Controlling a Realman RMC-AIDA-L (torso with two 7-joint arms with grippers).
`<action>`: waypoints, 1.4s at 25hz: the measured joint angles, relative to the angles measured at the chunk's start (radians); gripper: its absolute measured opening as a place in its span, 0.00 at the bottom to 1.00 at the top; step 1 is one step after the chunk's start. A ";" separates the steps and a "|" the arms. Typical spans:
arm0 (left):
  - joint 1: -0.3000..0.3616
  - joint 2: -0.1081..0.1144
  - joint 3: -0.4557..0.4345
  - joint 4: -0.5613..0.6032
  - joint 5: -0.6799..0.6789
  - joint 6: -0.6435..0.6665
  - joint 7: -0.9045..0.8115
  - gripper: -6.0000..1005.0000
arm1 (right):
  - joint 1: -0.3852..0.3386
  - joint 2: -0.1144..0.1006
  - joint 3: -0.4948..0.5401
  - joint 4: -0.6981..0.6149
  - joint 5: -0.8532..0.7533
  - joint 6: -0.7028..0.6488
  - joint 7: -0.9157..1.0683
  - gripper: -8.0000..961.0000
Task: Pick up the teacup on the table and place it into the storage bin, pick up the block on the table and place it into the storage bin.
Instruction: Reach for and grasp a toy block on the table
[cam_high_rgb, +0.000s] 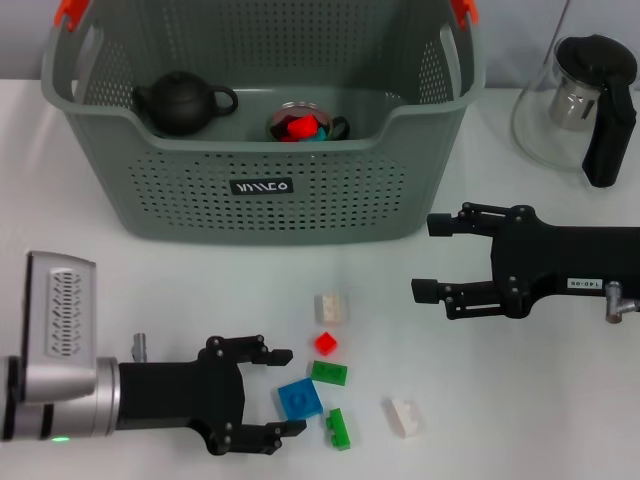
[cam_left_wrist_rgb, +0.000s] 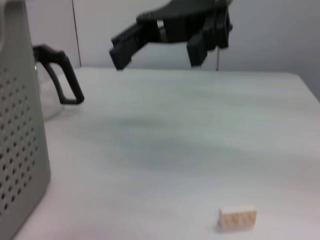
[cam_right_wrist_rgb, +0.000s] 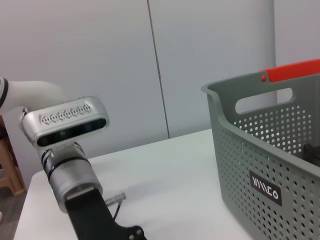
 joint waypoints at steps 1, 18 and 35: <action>0.000 -0.001 0.004 -0.002 0.000 -0.007 0.000 0.76 | 0.000 0.000 0.000 0.000 0.000 0.000 0.000 0.95; -0.022 -0.004 0.012 -0.056 -0.034 -0.120 0.050 0.74 | -0.004 0.000 0.000 -0.001 0.000 0.002 0.000 0.95; -0.027 -0.002 0.019 -0.074 -0.033 -0.120 0.051 0.68 | -0.007 0.000 0.002 -0.001 0.000 0.002 0.000 0.95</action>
